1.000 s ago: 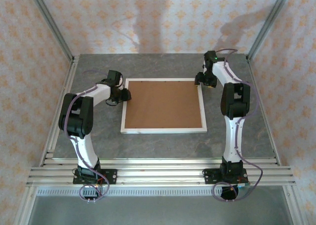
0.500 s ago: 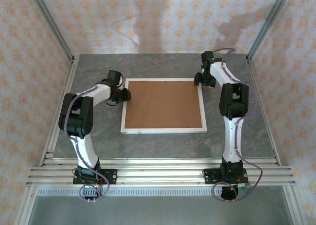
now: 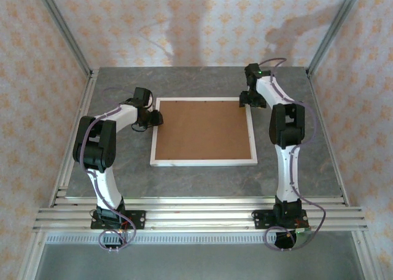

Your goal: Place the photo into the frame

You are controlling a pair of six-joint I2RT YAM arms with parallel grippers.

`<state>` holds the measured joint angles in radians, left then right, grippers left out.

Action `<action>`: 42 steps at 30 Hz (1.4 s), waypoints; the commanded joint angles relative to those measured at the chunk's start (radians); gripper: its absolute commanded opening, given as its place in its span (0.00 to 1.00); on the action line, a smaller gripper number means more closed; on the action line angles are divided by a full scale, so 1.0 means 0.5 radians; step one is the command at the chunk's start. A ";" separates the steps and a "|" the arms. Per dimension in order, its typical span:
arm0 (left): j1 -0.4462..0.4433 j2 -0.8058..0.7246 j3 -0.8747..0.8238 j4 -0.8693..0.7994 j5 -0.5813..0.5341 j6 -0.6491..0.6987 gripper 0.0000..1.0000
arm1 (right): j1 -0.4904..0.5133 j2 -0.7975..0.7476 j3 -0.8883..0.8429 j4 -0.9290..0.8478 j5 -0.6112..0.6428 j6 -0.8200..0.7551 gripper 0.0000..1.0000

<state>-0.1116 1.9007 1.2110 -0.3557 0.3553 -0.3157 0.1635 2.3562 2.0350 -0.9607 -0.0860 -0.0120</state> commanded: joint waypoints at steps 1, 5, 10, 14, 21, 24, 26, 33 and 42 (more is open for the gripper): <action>-0.025 0.031 -0.044 -0.143 -0.047 -0.010 0.35 | 0.120 0.178 -0.038 -0.356 -0.121 -0.022 0.73; -0.022 -0.032 -0.040 -0.148 -0.046 -0.008 0.35 | 0.121 0.191 -0.009 -0.361 -0.154 -0.025 0.73; -0.018 -0.046 -0.036 -0.152 -0.045 -0.011 0.35 | 0.084 0.193 0.039 -0.316 -0.440 -0.068 0.73; -0.016 -0.066 -0.053 -0.136 -0.046 -0.028 0.35 | 0.023 0.061 -0.065 -0.143 -0.703 -0.015 0.72; -0.013 -0.095 -0.071 -0.106 -0.051 -0.049 0.35 | -0.043 -0.330 -0.310 -0.015 -0.367 0.067 0.72; -0.007 -0.104 -0.090 -0.084 -0.046 -0.062 0.35 | -0.059 -0.560 -0.507 0.044 -0.217 0.114 0.72; -0.006 -0.107 -0.095 -0.074 -0.047 -0.064 0.35 | -0.062 -0.706 -0.661 0.070 -0.184 0.137 0.73; 0.003 -0.110 -0.109 -0.049 -0.050 -0.070 0.35 | -0.060 -1.145 -1.232 0.144 -0.128 0.219 0.71; 0.005 -0.118 -0.112 -0.035 -0.031 -0.080 0.35 | -0.045 -1.445 -1.771 0.298 -0.276 0.328 0.70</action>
<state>-0.1051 1.8645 1.1778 -0.3653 0.3138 -0.3428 0.1368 1.6703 1.1893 -0.8658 -0.2028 0.1200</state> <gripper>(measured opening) 0.349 0.704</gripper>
